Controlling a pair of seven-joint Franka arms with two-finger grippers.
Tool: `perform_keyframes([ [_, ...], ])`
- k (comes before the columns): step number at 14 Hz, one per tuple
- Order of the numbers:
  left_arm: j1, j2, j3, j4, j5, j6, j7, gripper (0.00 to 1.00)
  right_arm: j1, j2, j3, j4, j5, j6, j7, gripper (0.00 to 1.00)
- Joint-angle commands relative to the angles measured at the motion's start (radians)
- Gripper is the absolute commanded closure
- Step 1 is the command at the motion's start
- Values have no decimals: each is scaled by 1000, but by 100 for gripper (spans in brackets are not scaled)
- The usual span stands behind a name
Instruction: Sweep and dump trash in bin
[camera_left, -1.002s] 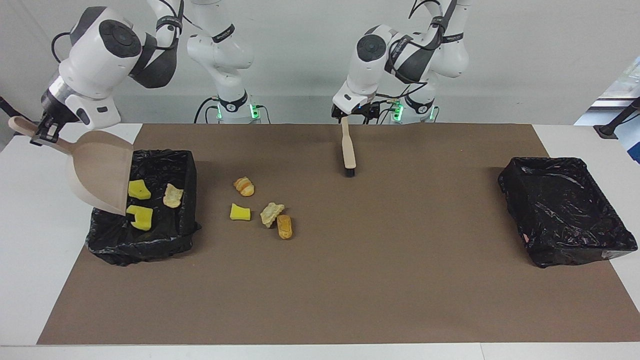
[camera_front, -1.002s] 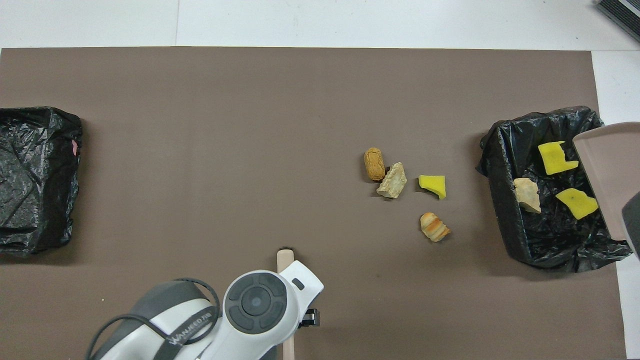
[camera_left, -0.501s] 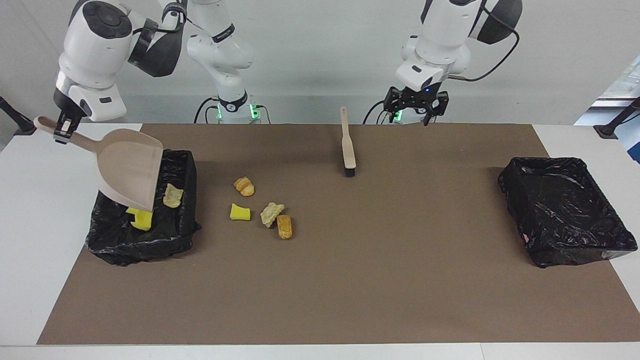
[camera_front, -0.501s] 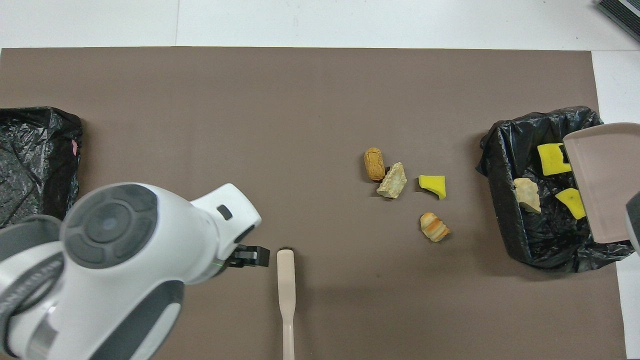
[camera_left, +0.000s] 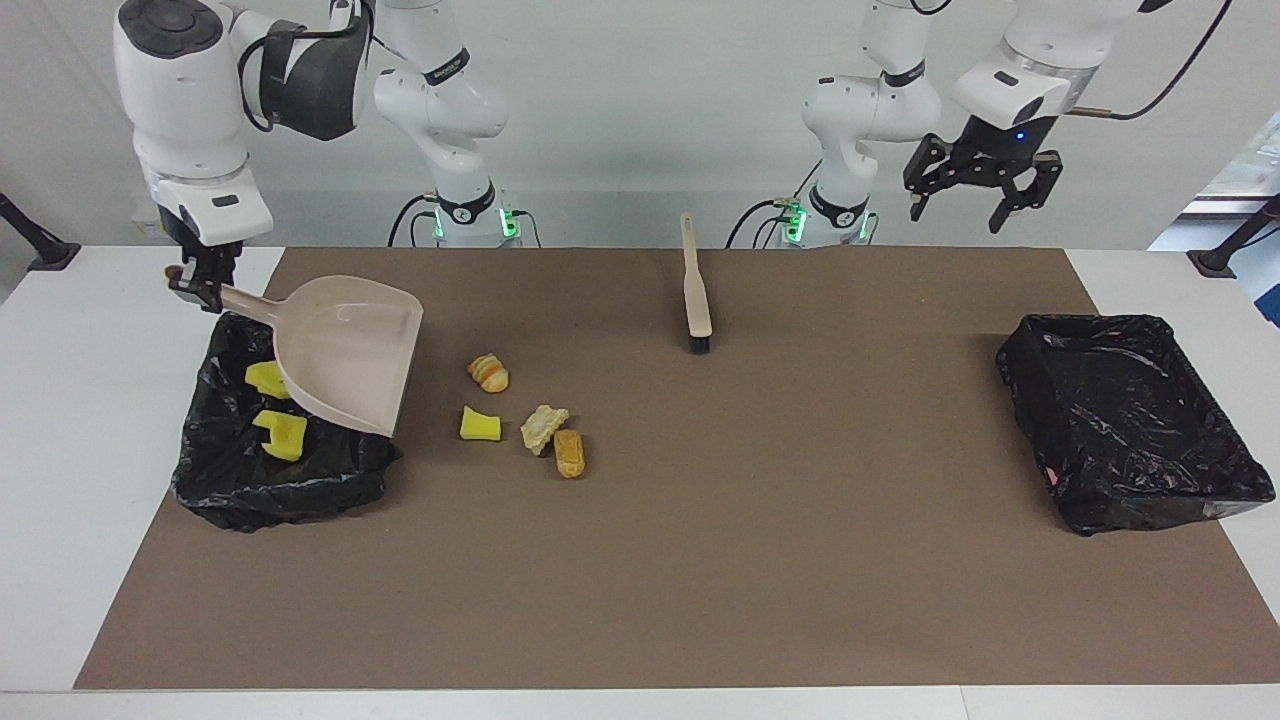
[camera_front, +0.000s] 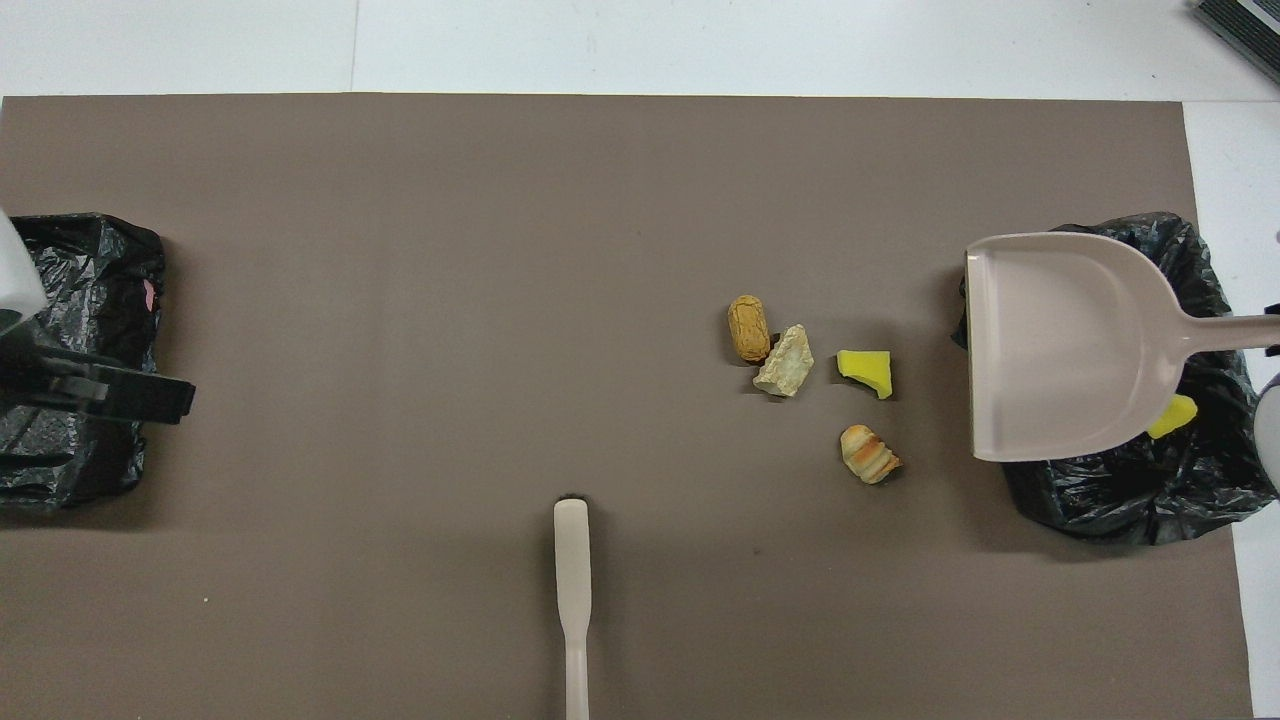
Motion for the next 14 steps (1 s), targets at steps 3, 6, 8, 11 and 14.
perform_keyframes([
  [3, 34, 127, 11, 183, 9, -97, 27, 0, 100, -34, 7, -46, 78, -22, 427, 100],
  [6, 105, 132, 11, 183, -90, -91, 24, 0, 166, -22, 7, -63, 103, -22, 692, 100],
  [8, 105, 130, 11, 182, -86, -84, 22, 0, 210, -8, 7, -67, 141, -22, 843, 100],
  [11, 105, 124, 8, 179, -83, -77, 24, 0, 296, 21, 7, -67, 194, -18, 1129, 100],
  [14, 105, 120, 5, 179, -81, -77, 22, 0, 404, 71, 7, -64, 231, 25, 1436, 100],
])
